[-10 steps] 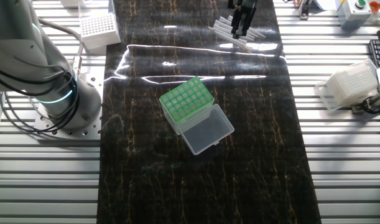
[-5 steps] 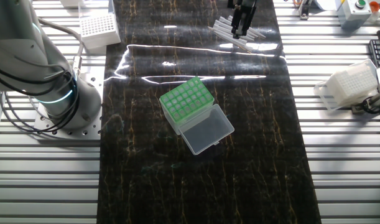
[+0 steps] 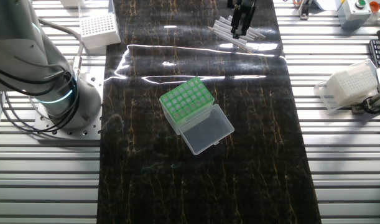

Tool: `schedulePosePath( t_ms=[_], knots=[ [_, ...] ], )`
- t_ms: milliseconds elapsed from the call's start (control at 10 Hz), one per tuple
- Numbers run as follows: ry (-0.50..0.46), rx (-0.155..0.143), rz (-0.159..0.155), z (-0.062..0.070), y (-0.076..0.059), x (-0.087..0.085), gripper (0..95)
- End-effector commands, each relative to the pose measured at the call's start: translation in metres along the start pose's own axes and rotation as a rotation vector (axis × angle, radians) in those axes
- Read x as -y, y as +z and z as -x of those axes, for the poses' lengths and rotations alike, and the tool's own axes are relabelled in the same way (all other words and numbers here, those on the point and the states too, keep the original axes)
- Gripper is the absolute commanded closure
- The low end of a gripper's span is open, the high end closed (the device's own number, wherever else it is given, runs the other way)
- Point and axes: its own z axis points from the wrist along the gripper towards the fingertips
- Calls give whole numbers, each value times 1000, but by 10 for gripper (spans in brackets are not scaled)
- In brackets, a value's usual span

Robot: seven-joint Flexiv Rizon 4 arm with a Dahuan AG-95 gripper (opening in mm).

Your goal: Insert a large pipette tip into the holder for large pipette tips

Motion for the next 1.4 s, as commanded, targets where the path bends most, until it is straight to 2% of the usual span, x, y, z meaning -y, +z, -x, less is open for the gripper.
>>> schedulePosePath(
  t_ms=[100,200,300,400,700,900,1000,1100,1200,1400],
  knots=[
    [-7,12,76,-1,0,2,950],
    [-11,-16,103,-1,0,2,950],
    [-26,-24,133,-1,0,2,950],
    [-36,-25,142,-1,0,2,950],
    [-84,-28,88,-1,0,2,950],
    [-92,-14,46,-1,0,2,950],
    [-94,15,21,-1,0,2,950],
    [-116,42,-37,-1,0,2,950],
    [-116,49,-59,-1,0,2,950],
    [-115,47,-53,-1,0,2,950]
  ],
)
